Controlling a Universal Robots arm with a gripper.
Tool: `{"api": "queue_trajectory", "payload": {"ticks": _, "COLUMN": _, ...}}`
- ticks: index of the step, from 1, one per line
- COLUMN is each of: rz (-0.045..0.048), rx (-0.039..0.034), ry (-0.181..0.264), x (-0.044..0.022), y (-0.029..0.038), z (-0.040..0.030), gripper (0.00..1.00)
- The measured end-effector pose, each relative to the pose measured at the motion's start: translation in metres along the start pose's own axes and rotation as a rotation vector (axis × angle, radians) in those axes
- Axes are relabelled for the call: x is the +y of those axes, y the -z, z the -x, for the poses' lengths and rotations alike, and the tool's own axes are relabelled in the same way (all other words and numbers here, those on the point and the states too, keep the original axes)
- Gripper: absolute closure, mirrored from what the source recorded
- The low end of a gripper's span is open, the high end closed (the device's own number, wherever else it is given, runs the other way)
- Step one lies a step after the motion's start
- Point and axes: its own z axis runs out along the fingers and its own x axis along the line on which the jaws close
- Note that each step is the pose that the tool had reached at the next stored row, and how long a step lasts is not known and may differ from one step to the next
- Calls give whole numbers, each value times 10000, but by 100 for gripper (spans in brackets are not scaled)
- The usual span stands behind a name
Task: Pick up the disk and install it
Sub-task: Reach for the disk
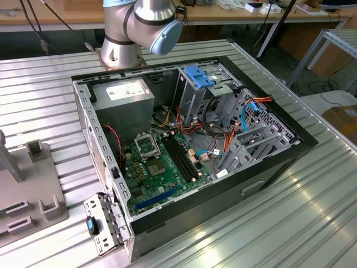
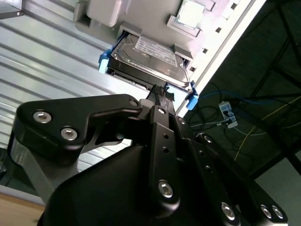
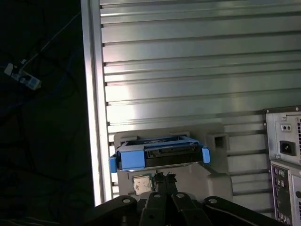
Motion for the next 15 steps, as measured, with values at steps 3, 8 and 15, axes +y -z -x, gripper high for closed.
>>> {"api": "queue_trajectory", "payload": {"ticks": 3, "rz": 0, "rx": 0, "ry": 2, "x": 0, "y": 0, "z": -12, "gripper": 89}}
{"api": "queue_trajectory", "payload": {"ticks": 8, "rz": -8, "rx": 80, "ry": -3, "x": 1, "y": -1, "z": -13, "gripper": 89}}
{"api": "queue_trajectory", "payload": {"ticks": 15, "rz": -42, "rx": 478, "ry": 76, "x": 10, "y": -4, "z": -11, "gripper": 89}}
